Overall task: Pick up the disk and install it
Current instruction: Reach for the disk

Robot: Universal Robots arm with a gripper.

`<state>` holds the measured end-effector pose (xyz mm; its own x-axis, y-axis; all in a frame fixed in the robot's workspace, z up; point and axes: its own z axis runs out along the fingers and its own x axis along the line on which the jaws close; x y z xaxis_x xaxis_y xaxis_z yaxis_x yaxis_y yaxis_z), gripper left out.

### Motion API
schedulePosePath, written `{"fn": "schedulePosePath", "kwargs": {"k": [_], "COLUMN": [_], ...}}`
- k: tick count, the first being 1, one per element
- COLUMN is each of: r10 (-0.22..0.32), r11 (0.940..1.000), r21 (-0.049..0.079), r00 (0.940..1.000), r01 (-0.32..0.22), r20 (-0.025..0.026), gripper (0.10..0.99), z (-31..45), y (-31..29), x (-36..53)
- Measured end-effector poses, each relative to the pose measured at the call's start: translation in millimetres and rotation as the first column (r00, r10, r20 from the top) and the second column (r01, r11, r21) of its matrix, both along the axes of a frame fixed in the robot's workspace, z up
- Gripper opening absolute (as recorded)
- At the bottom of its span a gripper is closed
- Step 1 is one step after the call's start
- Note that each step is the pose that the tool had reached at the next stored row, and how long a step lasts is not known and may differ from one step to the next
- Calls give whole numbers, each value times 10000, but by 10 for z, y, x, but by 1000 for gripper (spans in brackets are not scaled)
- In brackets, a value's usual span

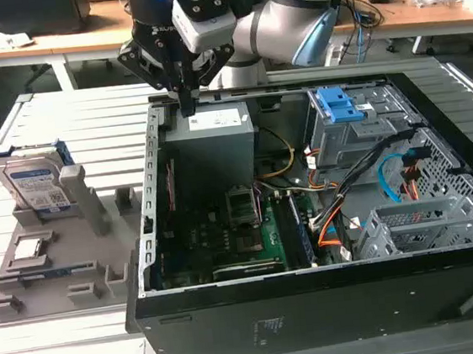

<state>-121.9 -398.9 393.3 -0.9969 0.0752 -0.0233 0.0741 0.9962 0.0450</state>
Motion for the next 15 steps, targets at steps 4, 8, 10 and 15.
{"fn": "schedulePosePath", "kwargs": {"k": [4,8,10,15], "r10": [-1,0,0,0], "r11": [10000,10000,10000,10000], "r21": [1,1,0,1], "r00": [10000,10000,10000,10000], "r01": [1,0,0,0], "r20": [1,1,1,1], "gripper": [102,102,102,102], "z": [0,0,0,0], "y": [0,0,0,0], "x": [-100,-154,-184,-262]}}
